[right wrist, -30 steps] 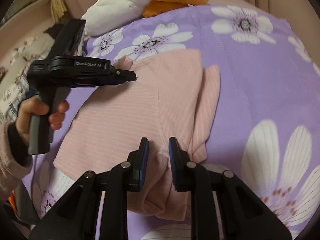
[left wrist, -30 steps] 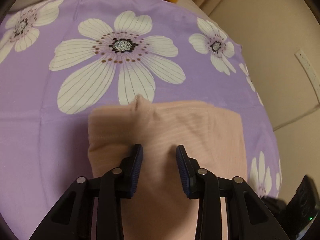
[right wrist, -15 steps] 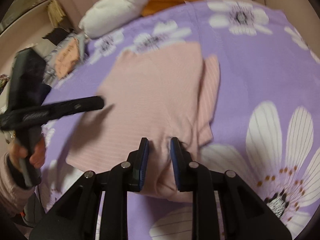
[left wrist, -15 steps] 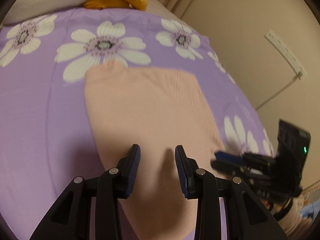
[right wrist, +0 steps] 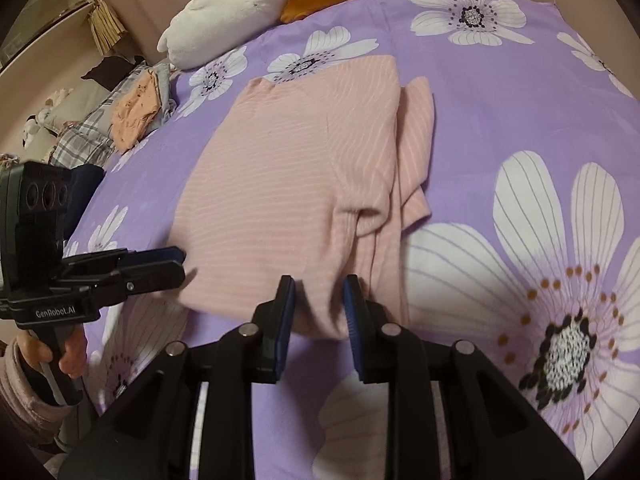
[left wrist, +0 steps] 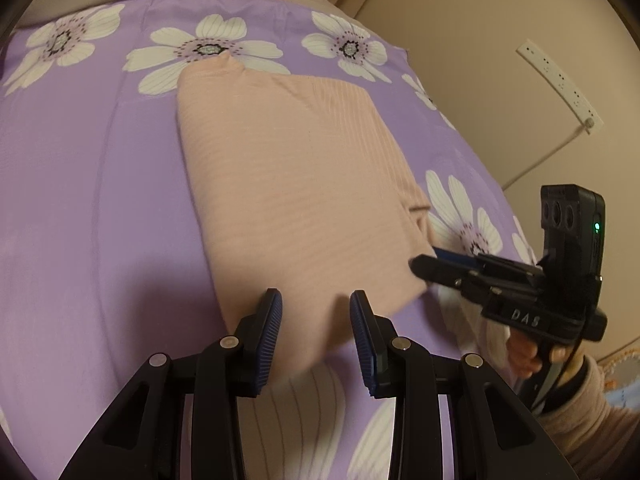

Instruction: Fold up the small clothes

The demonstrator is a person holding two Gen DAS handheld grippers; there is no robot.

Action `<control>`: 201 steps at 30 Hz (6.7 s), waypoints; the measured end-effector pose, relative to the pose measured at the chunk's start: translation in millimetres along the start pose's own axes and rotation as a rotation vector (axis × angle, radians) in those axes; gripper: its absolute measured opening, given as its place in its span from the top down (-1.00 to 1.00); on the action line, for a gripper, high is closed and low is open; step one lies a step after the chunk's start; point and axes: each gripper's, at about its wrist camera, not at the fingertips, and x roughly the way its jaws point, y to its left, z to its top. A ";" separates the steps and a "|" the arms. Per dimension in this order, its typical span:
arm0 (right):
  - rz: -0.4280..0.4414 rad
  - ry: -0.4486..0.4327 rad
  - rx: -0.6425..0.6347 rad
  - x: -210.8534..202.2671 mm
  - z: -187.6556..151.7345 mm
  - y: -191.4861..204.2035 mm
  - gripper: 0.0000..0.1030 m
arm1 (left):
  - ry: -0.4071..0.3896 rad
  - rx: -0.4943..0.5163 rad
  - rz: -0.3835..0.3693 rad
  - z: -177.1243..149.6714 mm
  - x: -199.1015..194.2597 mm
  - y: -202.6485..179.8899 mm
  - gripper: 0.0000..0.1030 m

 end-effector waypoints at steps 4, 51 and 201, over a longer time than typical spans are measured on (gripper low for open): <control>0.047 -0.026 0.060 -18.4 -2.4 -9.0 0.06 | -0.022 -0.048 -0.012 -8.9 -17.2 7.6 0.24; 0.226 -0.026 0.264 66.8 83.7 -58.5 0.11 | -0.010 -0.320 -0.230 73.2 59.2 76.0 -0.32; 0.196 -0.044 -0.112 102.9 110.0 144.5 0.55 | -0.113 -0.198 0.336 52.0 -26.4 134.2 0.26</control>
